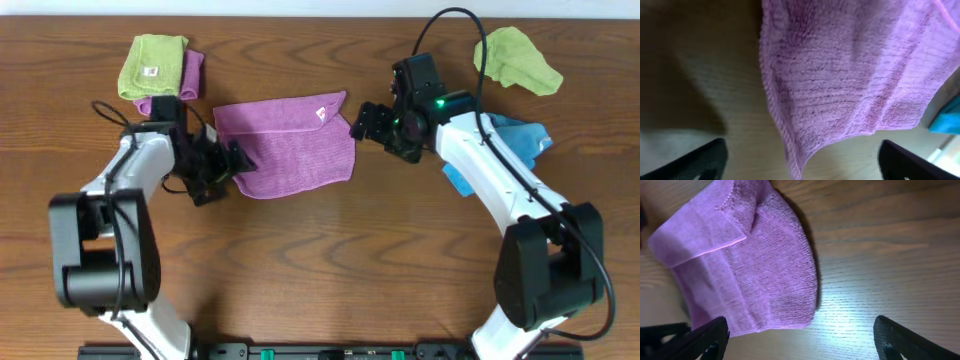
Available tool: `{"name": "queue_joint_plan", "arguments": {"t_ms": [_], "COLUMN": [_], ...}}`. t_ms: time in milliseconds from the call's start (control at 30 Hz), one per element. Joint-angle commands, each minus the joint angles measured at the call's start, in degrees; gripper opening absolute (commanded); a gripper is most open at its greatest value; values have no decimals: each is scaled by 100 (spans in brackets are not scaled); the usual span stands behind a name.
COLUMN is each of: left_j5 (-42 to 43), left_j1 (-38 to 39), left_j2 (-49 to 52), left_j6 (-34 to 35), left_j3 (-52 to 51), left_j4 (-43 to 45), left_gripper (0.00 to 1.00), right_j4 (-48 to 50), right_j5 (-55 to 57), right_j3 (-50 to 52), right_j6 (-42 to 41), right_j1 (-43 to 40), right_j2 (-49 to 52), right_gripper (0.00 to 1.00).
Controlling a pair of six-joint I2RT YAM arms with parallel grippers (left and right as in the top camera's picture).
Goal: Fold the cloth
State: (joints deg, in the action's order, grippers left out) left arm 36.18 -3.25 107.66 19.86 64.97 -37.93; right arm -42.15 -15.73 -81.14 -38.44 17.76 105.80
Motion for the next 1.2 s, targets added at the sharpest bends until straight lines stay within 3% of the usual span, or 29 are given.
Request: {"name": "queue_joint_plan", "arguments": {"t_ms": [0, 67, 200, 267, 300, 333, 467, 567, 633, 833, 1033, 1167], "left_j5": [393, 402, 431, 426, 409, 393, 461, 584, 590, 588, 813, 1032], "left_j1": [22, 74, 297, 339, 339, 321, 138, -72, -219, -431, -634, -861], "left_j2": [184, 273, 551, 640, 645, 632, 549, 409, 299, 129, 127, 129], "left_j6": [302, 361, 507, 505, 503, 503, 367, 114, 4, -127, -168, -192], "left_j3": [-70, -70, -70, -70, -70, -68, -66, -63, -63, -63, -50, -7], "left_j4": [111, 153, 295, 382, 417, 420, 376, 225, 127, -44, -44, -42], "left_gripper": [92, 89, 63, 42, 20, 6, 6, 6, 6, 6, 6, 6], "right_j4": [-9, -7, -7, -13, -57, -74, -63, 57, 127, 393, 623, 833], "right_j5": [-350, -409, -505, -573, -560, -549, -131, -81, -149, -420, -415, -334], "right_j3": [-11, -11, -11, -11, -11, -11, 59, 118, 118, 118, 120, 120], "right_j6": [-72, -74, -74, -72, -59, -9, 120, 120, 114, -138, -238, -393], "right_j1": [-59, -59, -59, -59, -52, -52, -55, -50, -31, 247, 492, 651], "right_j2": [9, 9, 9, 9, 9, 9, 55, 212, 391, 1158, 1266, 1325], "right_gripper": [92, 92, 91, 91, 93, 94, 92, 74, 66, 58, 63, 47]}}
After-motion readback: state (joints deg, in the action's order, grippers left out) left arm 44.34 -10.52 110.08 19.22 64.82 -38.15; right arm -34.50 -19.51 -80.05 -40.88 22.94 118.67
